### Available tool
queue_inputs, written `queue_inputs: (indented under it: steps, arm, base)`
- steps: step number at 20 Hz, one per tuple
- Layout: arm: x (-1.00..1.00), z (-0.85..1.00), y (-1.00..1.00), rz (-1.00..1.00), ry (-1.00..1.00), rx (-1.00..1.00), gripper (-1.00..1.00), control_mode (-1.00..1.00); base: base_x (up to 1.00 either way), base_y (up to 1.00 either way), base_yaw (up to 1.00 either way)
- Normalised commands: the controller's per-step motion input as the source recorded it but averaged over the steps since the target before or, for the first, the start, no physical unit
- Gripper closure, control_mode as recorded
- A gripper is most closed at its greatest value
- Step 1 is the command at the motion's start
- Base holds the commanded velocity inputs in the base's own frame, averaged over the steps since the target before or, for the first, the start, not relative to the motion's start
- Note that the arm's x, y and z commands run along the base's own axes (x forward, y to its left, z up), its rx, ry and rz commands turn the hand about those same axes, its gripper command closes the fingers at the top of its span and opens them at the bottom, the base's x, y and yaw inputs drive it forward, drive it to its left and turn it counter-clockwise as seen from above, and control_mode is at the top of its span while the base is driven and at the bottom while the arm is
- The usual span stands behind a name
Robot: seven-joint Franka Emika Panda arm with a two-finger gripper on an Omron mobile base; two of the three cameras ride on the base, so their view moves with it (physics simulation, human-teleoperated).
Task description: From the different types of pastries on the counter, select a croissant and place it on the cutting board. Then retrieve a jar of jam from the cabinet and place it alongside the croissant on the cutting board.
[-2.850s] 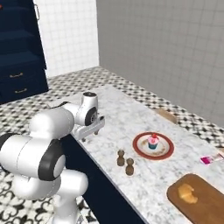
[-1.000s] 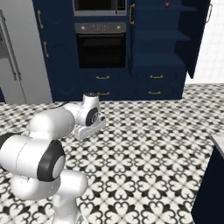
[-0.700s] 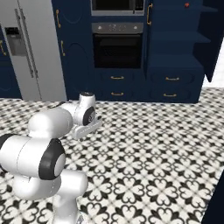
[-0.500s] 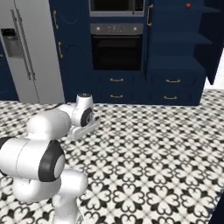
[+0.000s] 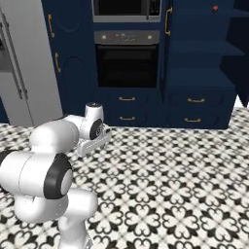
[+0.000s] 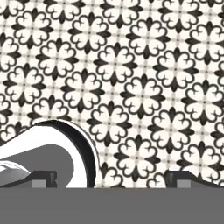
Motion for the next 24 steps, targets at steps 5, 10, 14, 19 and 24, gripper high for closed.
queue_inputs:
  steps: [5,10,14,19,24]
  arm:
    - [0.0,0.0,0.0,0.0,0.0,0.0,-1.0,1.0]
    - [0.0,0.0,0.0,0.0,0.0,0.0,-1.0,1.0]
    - [0.0,0.0,0.0,0.0,0.0,0.0,-1.0,1.0]
    - [0.0,0.0,0.0,0.0,0.0,0.0,-1.0,1.0]
    - [0.0,0.0,0.0,0.0,0.0,0.0,-1.0,1.0]
  base:
    - [0.97,0.0,0.0]
    - [0.99,0.0,0.0]
    - [0.99,0.0,0.0]
    - [0.97,0.0,0.0]
    - [0.82,0.0,0.01]
